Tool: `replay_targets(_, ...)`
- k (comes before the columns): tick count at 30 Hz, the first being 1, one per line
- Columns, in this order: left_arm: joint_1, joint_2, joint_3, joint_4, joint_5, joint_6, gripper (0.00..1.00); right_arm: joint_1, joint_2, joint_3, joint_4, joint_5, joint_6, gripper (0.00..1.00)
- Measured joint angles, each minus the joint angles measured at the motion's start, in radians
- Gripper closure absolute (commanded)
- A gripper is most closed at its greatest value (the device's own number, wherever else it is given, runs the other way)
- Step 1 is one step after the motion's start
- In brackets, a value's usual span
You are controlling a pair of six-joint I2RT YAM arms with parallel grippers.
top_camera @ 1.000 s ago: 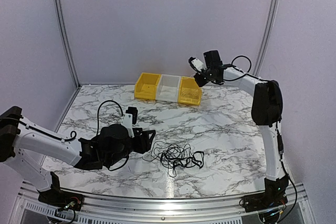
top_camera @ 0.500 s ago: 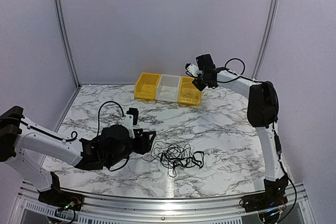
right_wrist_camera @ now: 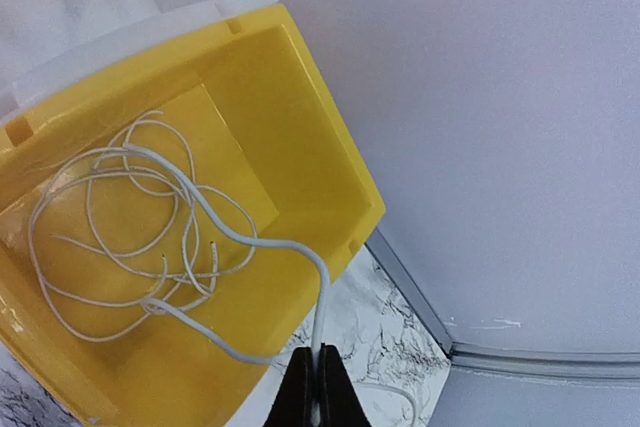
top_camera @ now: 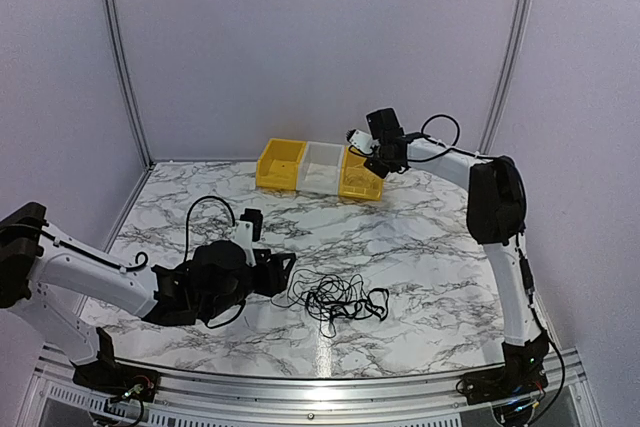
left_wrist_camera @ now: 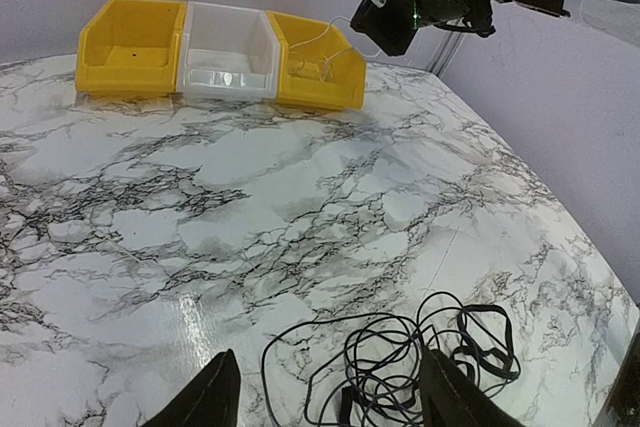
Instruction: Untangle the cables
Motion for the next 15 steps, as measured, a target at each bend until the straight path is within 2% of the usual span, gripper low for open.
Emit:
replay_targets(3, 0.000, 0.000, -0.012, 0.000, 0.001, -0.004, 0.36, 0.020, 0.022, 0.011, 0.017, -0.001, -0.011, 0.99)
replay_targets(8, 0.000, 0.000, -0.021, -0.003, 0.002, -0.015, 0.36, 0.047, 0.069, 0.039, 0.031, -0.019, -0.022, 0.71)
replay_targets(11, 0.000, 0.000, -0.021, -0.003, 0.002, -0.021, 0.36, 0.050, 0.083, 0.064, 0.017, -0.033, -0.018, 0.65)
replay_targets(15, 0.000, 0.000, -0.021, -0.003, 0.002, -0.026, 0.36, 0.052, 0.077, 0.069, 0.000, -0.047, -0.006, 0.50)
